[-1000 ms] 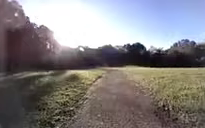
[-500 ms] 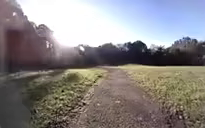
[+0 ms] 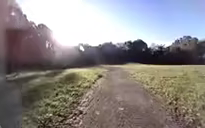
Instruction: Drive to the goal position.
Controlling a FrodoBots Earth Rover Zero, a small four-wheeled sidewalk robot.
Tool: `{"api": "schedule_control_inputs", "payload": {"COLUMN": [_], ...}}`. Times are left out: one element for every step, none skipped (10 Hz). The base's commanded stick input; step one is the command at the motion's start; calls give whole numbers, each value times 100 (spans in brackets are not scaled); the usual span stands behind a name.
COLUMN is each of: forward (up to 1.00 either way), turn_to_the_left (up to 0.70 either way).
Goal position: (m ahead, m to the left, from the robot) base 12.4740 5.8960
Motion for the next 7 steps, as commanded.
{"api": "schedule_control_inputs", "payload": {"forward": [50, 50, 50, 50, 50, 50, 50], "turn_to_the_left": [0, -48, -43, -13, 0, 0, 0]}}
